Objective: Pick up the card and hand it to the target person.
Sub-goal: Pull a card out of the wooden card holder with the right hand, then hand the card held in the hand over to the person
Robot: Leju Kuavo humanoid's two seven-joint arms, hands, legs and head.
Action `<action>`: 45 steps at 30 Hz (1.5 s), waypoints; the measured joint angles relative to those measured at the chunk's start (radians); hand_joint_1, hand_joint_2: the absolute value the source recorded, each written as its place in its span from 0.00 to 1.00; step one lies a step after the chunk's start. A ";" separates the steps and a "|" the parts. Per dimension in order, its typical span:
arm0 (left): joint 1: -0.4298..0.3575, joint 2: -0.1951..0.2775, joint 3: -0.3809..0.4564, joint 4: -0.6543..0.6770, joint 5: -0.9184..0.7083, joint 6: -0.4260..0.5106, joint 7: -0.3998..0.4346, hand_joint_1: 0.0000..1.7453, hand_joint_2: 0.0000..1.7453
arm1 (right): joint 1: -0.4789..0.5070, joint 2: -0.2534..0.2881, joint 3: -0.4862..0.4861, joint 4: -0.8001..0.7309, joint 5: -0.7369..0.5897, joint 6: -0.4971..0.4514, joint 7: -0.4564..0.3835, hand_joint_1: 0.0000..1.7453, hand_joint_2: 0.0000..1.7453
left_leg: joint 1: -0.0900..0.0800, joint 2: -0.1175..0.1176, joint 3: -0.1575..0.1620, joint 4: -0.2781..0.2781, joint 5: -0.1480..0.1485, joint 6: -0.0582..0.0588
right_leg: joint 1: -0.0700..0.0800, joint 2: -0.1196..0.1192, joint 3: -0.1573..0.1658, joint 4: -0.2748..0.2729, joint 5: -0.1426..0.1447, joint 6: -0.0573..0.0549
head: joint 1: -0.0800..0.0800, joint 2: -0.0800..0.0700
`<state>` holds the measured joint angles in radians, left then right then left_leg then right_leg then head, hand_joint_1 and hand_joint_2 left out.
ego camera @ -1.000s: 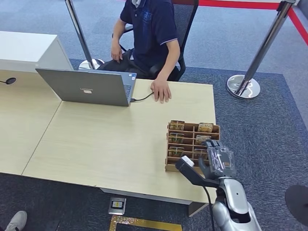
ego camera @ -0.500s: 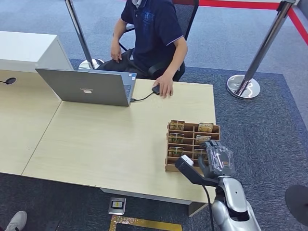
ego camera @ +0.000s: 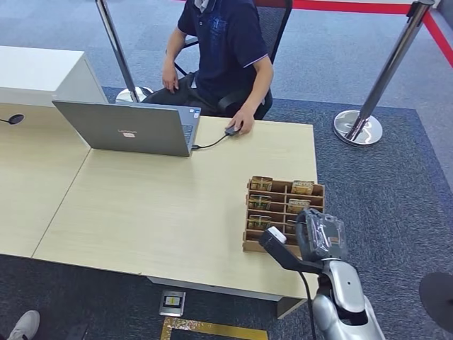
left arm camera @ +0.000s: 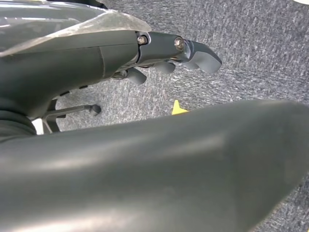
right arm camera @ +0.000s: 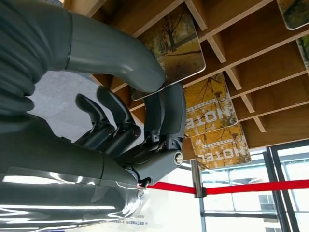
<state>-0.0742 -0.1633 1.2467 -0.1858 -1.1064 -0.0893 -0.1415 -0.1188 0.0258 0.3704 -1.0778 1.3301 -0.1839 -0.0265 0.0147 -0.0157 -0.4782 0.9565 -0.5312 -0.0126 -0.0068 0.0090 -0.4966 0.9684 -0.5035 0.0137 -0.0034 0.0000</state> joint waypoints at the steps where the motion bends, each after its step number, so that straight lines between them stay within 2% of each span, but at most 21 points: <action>1: 0.000 0.000 0.000 0.000 0.000 0.000 0.000 0.00 0.00 | 0.000 -0.001 0.000 0.000 0.000 -0.002 -0.001 1.00 1.00 | 0.000 0.000 0.000 0.000 0.000 0.000 | 0.000 0.000 0.000 0.000 0.000 0.000 | 0.000 0.000; 12: 0.000 0.000 0.000 0.000 0.002 0.000 0.000 0.00 0.00 | 0.010 -0.011 0.000 -0.051 0.010 -0.035 -0.029 1.00 1.00 | 0.000 0.000 0.000 0.000 0.000 0.000 | 0.000 0.000 0.000 0.000 0.000 0.000 | 0.000 0.000; 22: 0.000 -0.001 0.000 0.000 0.008 0.000 -0.003 0.00 0.00 | 0.026 -0.018 -0.006 -0.195 0.039 -0.052 -0.048 1.00 1.00 | 0.000 0.000 0.000 0.000 0.000 0.000 | 0.000 0.000 0.000 0.000 0.000 0.000 | 0.000 0.000; 29: 0.000 -0.003 0.001 0.000 0.022 0.000 -0.009 0.00 0.00 | 0.000 -0.023 -0.006 -0.296 0.016 -0.062 -0.079 1.00 1.00 | 0.000 0.000 0.000 0.000 0.000 0.000 | 0.000 0.000 0.000 0.000 0.000 0.000 | 0.000 0.000; 36: -0.004 -0.010 0.001 0.001 0.018 0.001 -0.014 0.00 0.00 | -0.104 -0.009 0.008 -0.329 -0.053 -0.110 -0.124 1.00 1.00 | 0.000 0.000 0.000 0.000 0.000 0.000 | 0.000 0.000 0.000 0.001 0.000 0.000 | 0.000 0.000; 45: -0.022 -0.017 0.000 0.006 -0.002 -0.003 -0.015 0.00 0.00 | -0.338 0.087 0.039 -0.163 -0.076 -0.131 -0.166 1.00 1.00 | 0.000 0.000 0.000 0.000 0.001 -0.002 | 0.000 0.000 -0.001 0.003 0.000 -0.001 | 0.000 0.000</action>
<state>-0.0965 -0.1807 1.2467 -0.1800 -1.1088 -0.0927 -0.1562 -0.4570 0.1130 0.4091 -1.2410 1.2540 -0.3147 -0.1927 0.0148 -0.0156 -0.4783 0.9566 -0.5300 -0.0142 -0.0068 0.0090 -0.4975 0.9715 -0.5033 0.0132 -0.0036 0.0000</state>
